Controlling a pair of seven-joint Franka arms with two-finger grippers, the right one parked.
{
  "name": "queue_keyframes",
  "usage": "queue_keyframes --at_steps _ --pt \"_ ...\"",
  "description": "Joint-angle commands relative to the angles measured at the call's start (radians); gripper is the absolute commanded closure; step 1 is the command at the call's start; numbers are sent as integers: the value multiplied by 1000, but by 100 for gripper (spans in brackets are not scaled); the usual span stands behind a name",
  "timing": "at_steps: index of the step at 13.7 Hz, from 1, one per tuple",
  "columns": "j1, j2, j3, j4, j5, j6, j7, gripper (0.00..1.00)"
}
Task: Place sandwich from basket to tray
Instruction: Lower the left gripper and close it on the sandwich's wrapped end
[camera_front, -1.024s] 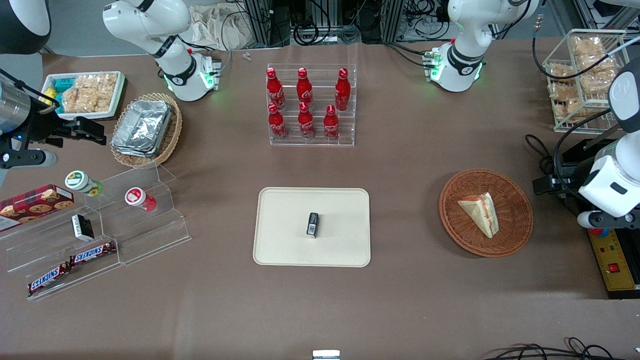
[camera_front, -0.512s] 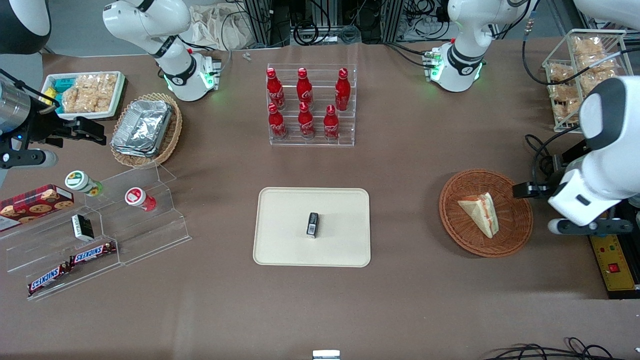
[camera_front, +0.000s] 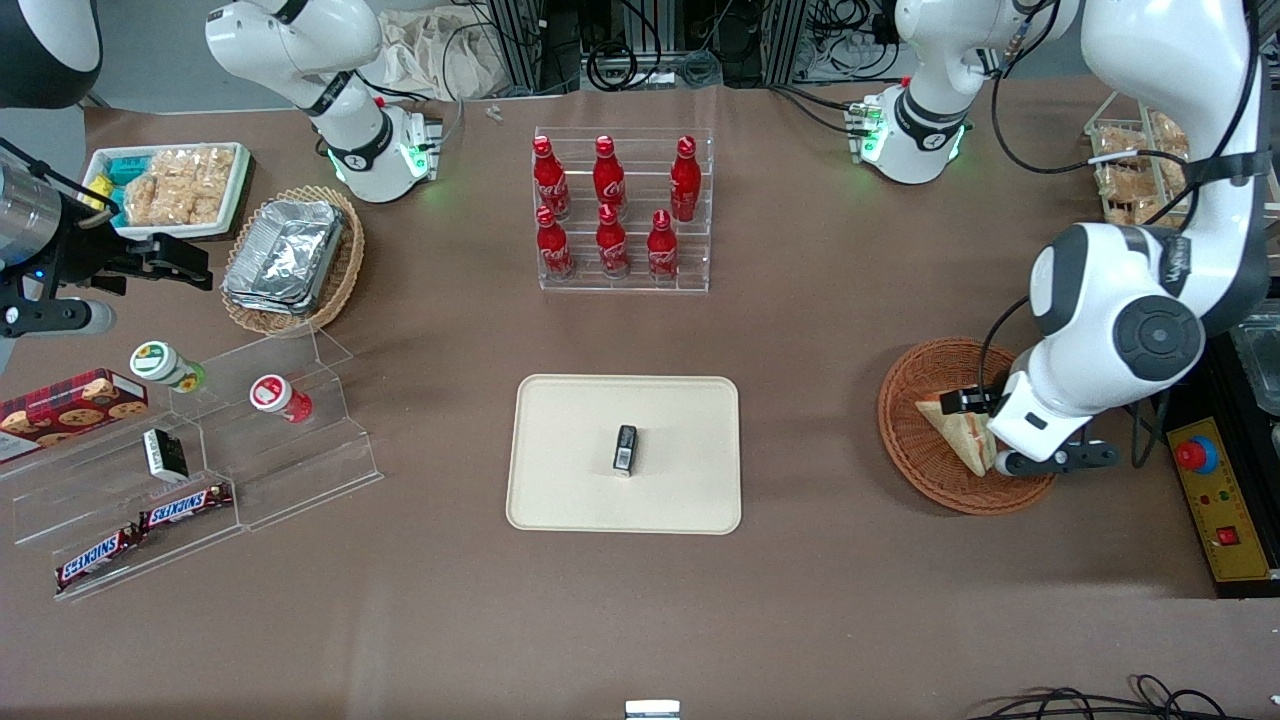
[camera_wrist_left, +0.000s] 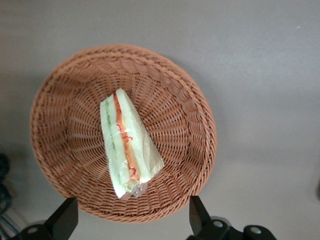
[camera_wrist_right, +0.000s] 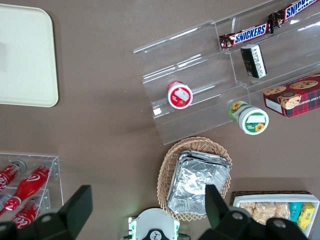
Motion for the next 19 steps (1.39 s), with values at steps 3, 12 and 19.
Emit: queue_keyframes --at_steps 3,12,19 --pt "5 -23 17 -136 0 127 -42 0" --pt "43 -6 25 -270 0 354 -175 0" --pt "66 9 23 -273 -8 374 -252 27"
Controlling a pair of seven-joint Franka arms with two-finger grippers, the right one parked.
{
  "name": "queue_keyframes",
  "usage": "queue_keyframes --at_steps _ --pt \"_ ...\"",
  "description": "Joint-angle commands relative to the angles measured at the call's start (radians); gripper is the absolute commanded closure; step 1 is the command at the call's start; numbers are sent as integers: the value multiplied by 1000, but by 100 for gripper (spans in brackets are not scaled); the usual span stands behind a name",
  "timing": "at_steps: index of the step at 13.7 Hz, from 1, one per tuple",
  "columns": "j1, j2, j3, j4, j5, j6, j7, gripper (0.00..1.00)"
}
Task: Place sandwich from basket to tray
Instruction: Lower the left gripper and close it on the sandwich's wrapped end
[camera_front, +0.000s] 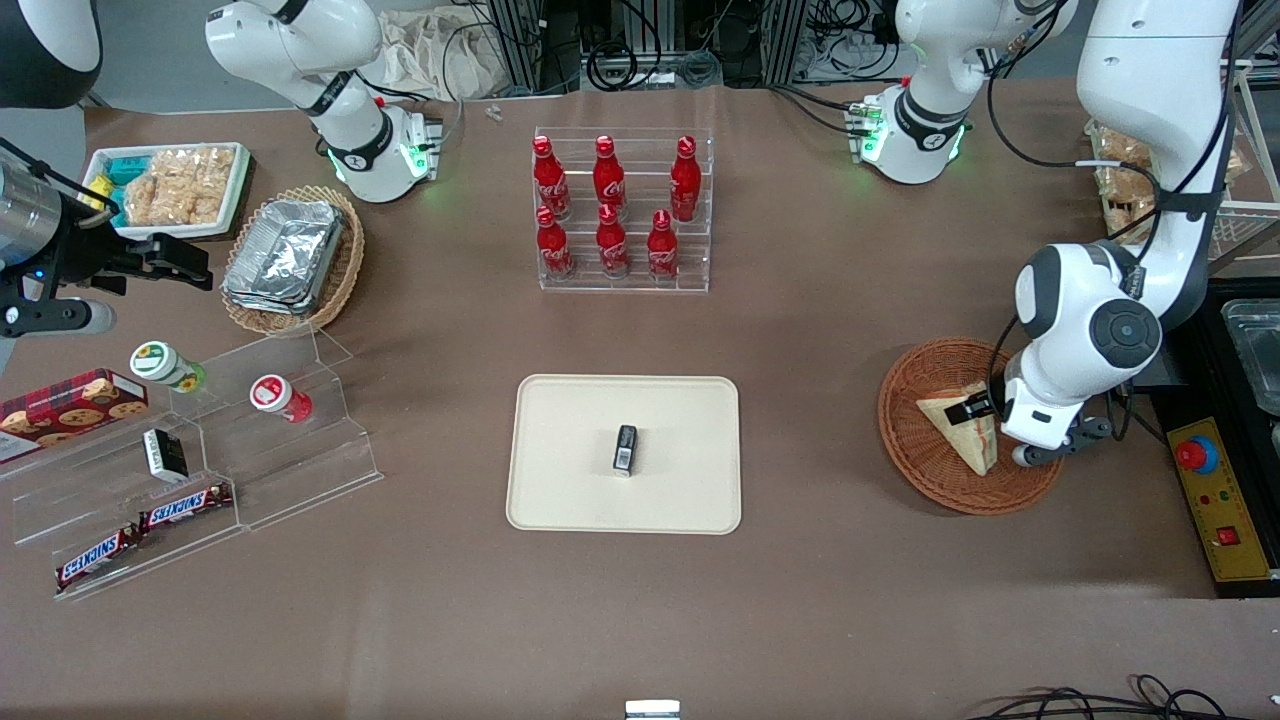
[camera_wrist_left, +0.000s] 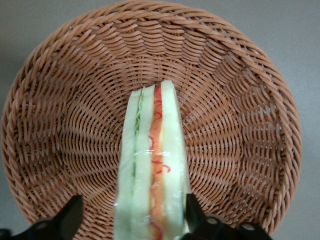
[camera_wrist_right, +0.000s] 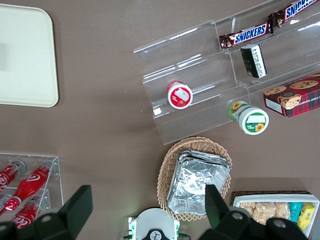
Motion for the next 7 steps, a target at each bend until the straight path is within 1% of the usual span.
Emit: queue_keyframes --at_steps 1,2,3,5,7 --pt "-4 -13 -4 -14 -8 25 -56 29" --pt "-4 -7 -4 -9 -9 25 -58 29" --pt "-7 -7 -5 -6 -14 25 -59 32" --pt "-10 -6 -7 3 -15 25 -93 42" --pt "-11 -3 -10 16 -15 23 -122 47"
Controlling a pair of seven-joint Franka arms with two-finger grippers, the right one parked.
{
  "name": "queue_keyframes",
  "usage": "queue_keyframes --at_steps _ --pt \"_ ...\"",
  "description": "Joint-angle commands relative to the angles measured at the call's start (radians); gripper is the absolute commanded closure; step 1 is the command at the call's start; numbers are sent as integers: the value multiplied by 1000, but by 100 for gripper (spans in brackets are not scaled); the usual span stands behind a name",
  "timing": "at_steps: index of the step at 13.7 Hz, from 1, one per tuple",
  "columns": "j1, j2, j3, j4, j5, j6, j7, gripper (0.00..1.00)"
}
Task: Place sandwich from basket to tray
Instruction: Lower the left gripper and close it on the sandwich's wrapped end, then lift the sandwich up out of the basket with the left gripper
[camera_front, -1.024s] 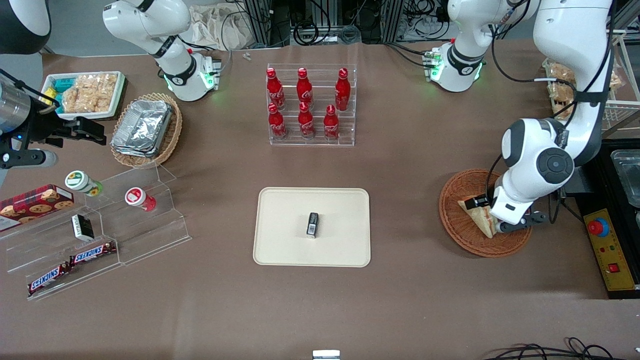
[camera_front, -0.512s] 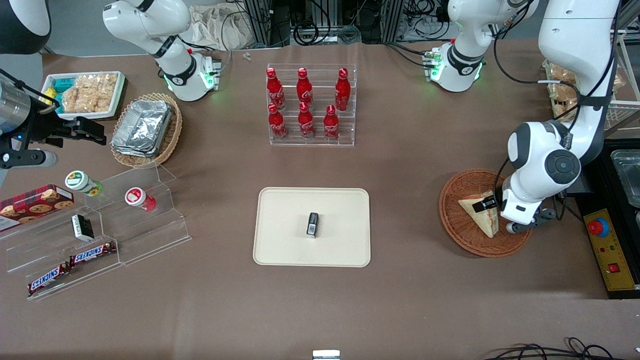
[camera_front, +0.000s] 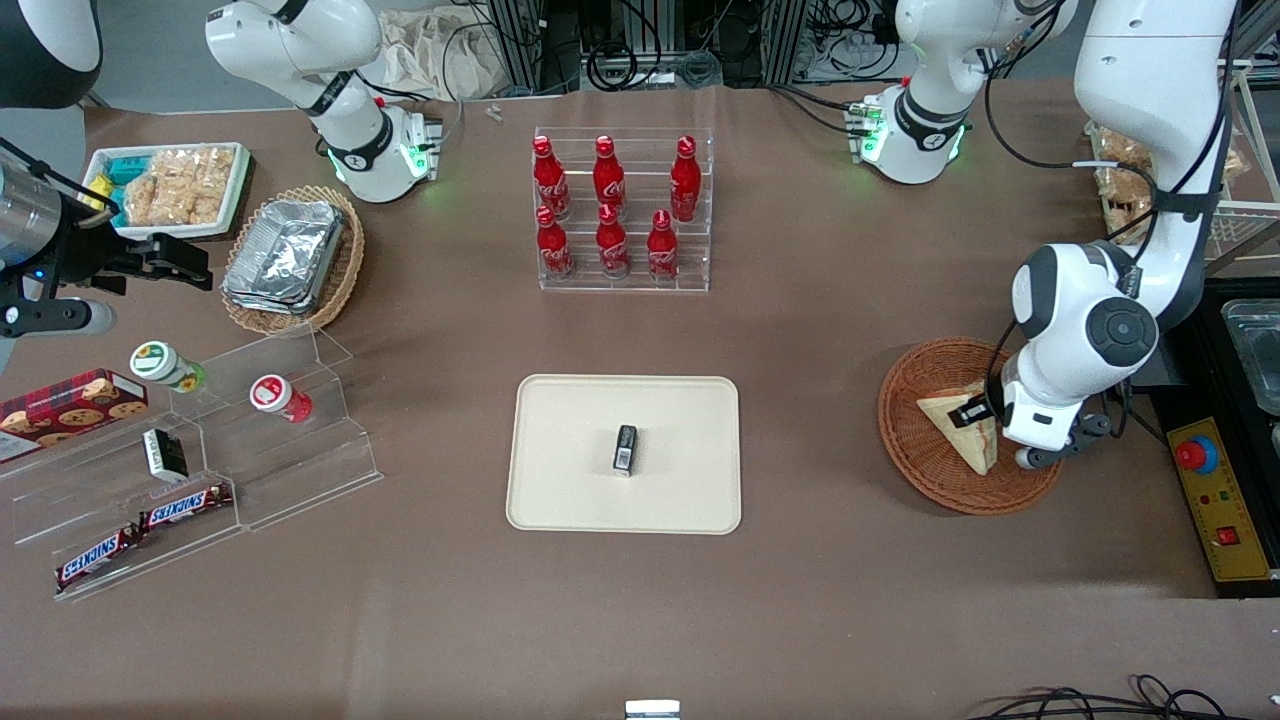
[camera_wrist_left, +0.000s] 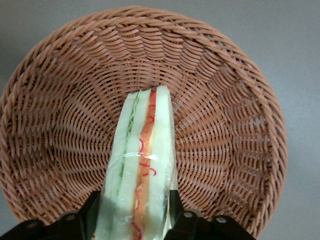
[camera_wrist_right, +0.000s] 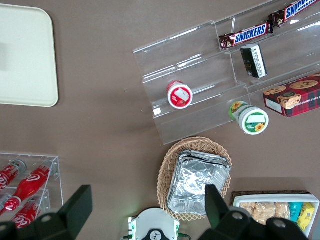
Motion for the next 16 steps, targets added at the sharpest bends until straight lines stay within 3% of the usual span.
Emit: queue_keyframes --at_steps 1,4,6,7,9,13,16 --pt "-11 -3 -3 10 -14 11 -53 52" --pt "-13 -6 -17 27 -14 6 -96 72" --pt "-14 -10 -20 34 -14 -3 -110 96" --pt "-14 -15 -28 44 -14 -21 -111 100" --pt "-14 -32 -43 128 -12 -180 -110 100" --pt "-13 -30 -63 439 -12 -594 -61 100" --pt "-14 -36 -75 579 -20 -749 -24 100"
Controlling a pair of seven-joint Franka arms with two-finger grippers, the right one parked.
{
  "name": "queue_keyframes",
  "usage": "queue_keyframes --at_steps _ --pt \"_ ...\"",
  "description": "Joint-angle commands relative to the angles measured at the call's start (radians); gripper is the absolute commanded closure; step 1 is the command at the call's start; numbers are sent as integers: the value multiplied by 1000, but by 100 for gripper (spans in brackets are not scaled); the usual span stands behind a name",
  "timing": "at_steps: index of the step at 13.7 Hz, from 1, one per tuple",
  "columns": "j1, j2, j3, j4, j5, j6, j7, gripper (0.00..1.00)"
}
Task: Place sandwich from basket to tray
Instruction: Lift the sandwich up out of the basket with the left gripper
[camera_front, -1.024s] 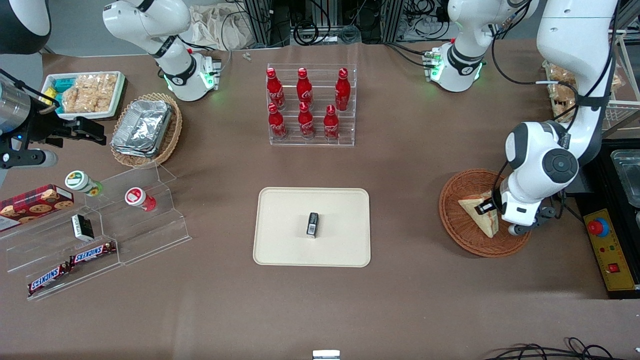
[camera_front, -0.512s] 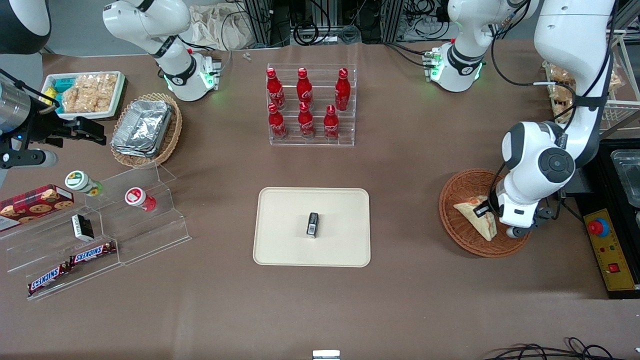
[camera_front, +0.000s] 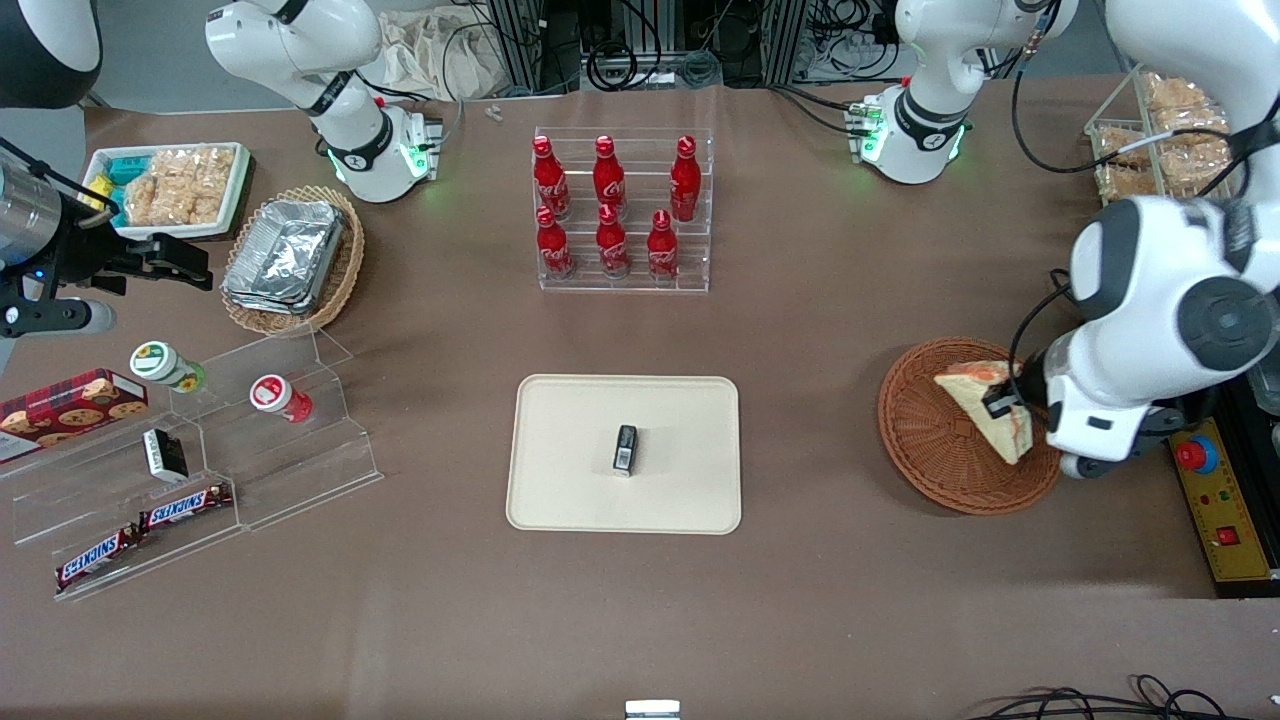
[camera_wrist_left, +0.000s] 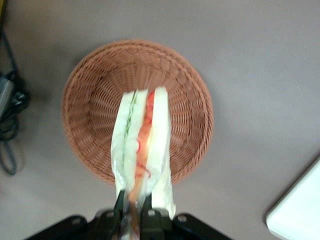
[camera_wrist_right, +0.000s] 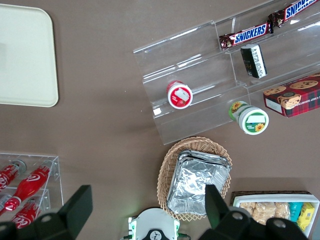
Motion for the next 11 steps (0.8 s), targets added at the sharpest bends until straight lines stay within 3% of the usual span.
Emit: queue_keyframes --at_steps 1,11 --pt "0 11 -25 106 -21 -104 28 100" --pt "-11 34 -175 151 -19 -92 105 100"
